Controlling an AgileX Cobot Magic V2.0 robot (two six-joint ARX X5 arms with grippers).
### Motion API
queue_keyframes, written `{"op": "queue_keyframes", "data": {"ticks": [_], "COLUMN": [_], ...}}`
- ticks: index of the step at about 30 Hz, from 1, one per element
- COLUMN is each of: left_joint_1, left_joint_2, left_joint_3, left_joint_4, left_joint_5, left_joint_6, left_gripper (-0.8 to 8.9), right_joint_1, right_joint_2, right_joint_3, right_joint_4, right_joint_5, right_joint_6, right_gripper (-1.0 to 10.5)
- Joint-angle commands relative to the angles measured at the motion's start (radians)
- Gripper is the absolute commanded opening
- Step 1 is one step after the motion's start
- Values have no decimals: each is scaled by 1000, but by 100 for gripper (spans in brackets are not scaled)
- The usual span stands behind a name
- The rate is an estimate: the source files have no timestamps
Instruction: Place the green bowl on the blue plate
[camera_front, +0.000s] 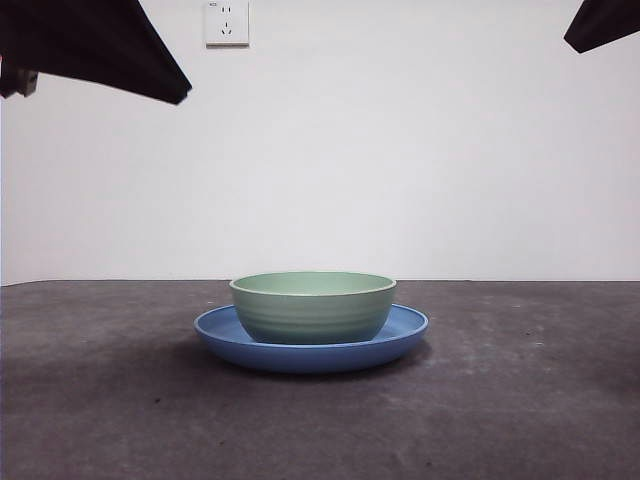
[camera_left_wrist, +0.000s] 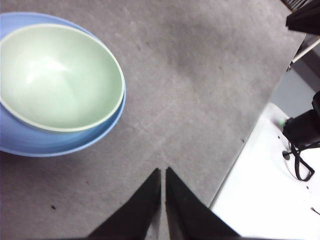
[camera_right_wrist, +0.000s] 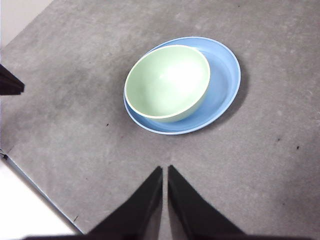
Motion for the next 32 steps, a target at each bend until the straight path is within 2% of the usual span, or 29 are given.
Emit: {"op": "queue_keyframes", "data": {"ticks": [1,3,8,12,16,21,32], "left_joint_1": [27,71,259,395,481,529,542], "left_joint_2": [-52,-104,-272,-427,-570,-718,-912], "left_joint_3": [13,11,-31,-117,-240,-416,-716], "left_joint_4": [14,37,203,329,419,483,493], "left_joint_5": [-2,-5,-88,-240,-399,-527,-533], "left_joint_6": [127,192,197,197,197,193,142], "left_gripper": [15,15,15,15,15,15,15], "right_joint_1": [7,7,7,7,7,7,7], "right_joint_2": [3,3,3,3,3,3,3], "right_joint_3": [10,10,10,10,10,10,10], "right_joint_4": [11,11,10,11,10,10,10], "right_joint_5": [1,1,1,1,1,1,0], "right_joint_6": [7,7,7,7,7,7,7], "right_gripper": [13,13,13,13,13,13,13]}}
